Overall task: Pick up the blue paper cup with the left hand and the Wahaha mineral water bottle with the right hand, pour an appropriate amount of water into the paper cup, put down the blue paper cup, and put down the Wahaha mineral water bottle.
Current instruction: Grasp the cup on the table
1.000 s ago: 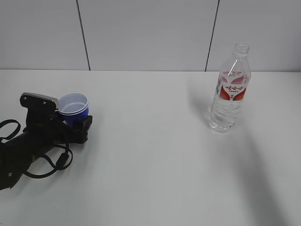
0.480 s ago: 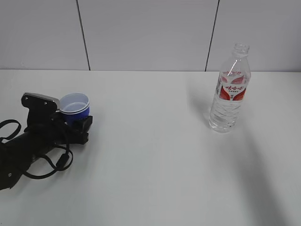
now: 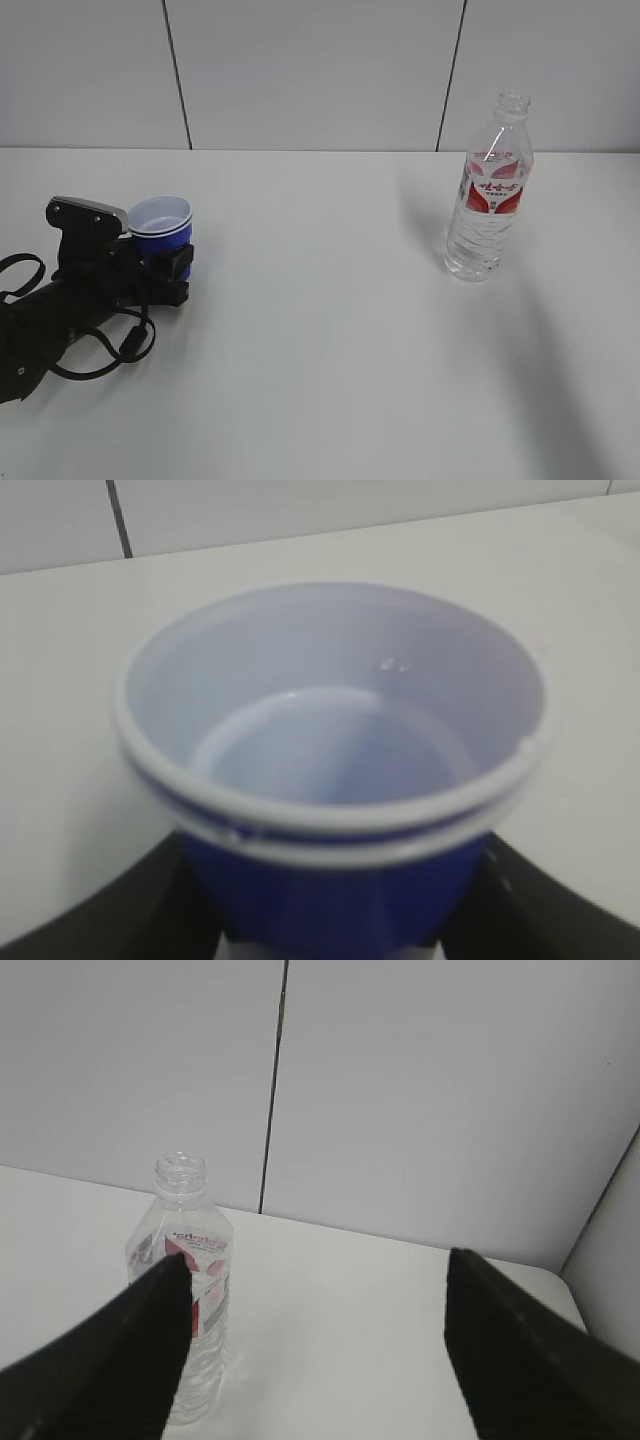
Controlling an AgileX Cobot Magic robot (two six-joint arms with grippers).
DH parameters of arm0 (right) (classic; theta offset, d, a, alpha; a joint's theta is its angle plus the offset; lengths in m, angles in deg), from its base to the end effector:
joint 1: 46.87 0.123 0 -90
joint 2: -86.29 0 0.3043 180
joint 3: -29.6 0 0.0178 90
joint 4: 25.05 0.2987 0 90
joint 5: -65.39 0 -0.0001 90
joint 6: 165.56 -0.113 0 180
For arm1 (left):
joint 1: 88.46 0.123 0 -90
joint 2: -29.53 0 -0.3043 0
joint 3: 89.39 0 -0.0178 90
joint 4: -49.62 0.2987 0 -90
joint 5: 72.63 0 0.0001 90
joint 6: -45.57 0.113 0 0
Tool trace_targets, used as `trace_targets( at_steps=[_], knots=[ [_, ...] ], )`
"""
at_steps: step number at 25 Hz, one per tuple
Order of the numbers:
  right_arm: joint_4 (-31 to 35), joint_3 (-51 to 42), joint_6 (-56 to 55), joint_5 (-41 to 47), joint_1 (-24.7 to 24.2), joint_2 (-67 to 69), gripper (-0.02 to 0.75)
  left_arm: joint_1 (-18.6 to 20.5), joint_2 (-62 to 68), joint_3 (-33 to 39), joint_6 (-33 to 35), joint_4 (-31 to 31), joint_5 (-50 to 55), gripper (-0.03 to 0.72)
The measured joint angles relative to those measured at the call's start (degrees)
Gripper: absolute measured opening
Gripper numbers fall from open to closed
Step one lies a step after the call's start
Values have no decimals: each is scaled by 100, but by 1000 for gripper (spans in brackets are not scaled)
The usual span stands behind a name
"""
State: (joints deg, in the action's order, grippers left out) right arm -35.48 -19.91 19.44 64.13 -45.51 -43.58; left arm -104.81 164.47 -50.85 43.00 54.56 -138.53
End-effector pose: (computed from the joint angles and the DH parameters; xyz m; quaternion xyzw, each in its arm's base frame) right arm 0.2141 0.0055 0.3075 -0.1118 0.7487 -0.0785 0.6487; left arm 0.3562 -0.1138 0.0094 0.1339 0.7958 -0.1181 0.5787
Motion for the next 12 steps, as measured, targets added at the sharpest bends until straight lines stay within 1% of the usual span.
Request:
trace_targets(
  at_steps=[12],
  knots=[
    [0, 0, 0, 0, 0, 0, 587, 0, -28, 0, 0, 63, 10, 438]
  ],
)
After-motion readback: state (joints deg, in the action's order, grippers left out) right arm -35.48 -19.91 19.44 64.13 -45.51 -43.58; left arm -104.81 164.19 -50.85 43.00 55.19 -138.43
